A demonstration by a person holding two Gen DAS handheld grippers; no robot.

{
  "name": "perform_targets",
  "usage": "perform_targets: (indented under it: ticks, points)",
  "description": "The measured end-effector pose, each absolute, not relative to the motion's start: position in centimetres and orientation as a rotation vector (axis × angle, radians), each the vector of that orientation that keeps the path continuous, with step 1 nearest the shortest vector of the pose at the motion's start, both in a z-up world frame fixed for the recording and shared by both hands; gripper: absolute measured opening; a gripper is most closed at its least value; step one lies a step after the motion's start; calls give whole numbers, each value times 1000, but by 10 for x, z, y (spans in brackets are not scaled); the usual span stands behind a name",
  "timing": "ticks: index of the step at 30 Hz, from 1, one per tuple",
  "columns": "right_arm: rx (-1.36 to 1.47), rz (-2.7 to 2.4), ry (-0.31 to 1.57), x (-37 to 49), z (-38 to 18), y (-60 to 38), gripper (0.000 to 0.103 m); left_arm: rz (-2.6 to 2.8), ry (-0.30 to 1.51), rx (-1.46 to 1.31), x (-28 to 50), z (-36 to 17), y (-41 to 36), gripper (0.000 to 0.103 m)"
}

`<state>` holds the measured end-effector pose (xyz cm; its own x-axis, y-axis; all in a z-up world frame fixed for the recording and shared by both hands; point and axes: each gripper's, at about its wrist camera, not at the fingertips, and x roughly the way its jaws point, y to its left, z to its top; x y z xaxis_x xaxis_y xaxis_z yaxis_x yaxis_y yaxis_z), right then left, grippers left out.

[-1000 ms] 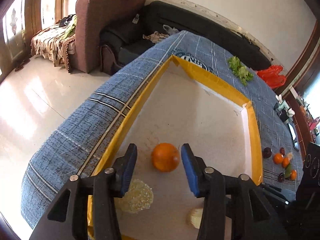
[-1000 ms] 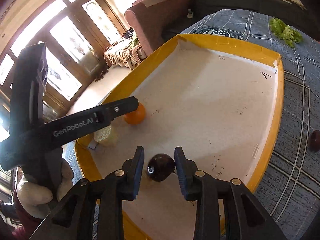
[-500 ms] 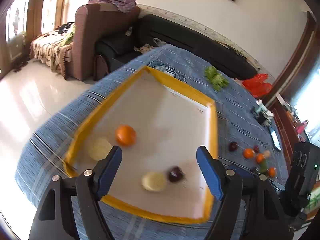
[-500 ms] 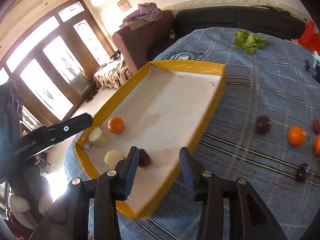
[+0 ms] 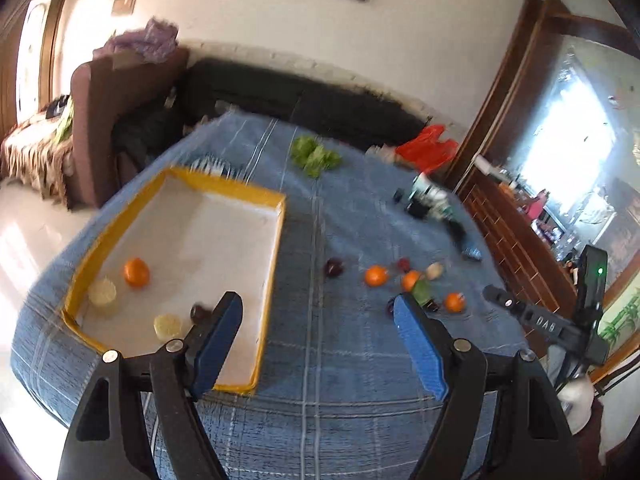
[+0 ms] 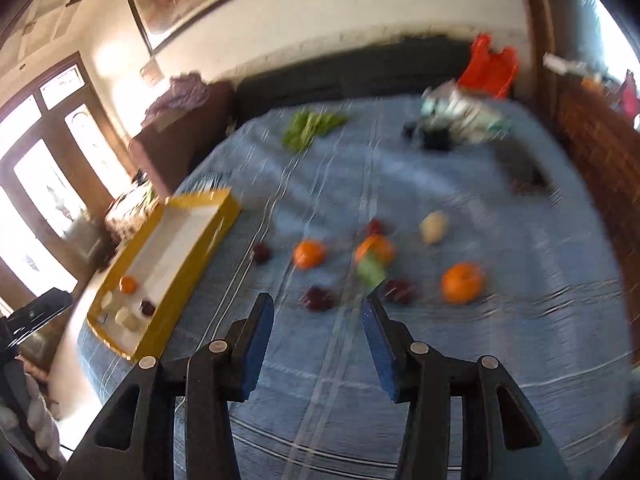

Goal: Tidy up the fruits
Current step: 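Withdraw both tools from the tray back over the remaining fruit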

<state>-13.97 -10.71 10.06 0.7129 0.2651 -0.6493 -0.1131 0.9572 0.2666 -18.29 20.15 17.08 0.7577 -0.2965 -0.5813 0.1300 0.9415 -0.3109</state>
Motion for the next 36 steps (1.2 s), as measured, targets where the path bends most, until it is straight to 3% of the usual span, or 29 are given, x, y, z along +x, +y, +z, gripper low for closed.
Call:
perform_targets:
  ticks: [4, 7, 12, 28, 36]
  points:
    - [295, 187, 566, -162, 191, -159, 52, -295, 559, -267, -202, 230, 201, 78]
    - [343, 166, 450, -176, 245, -186, 65, -324, 475, -258, -217, 277, 203, 78]
    - [407, 181, 342, -197, 298, -210, 71, -333, 382, -279, -237, 315, 215, 91]
    - [297, 198, 520, -178, 197, -174, 73, -322, 563, -375, -197, 249, 207, 92]
    - [339, 152, 674, -134, 113, -184, 73, -288, 759, -378, -132, 180, 184, 92]
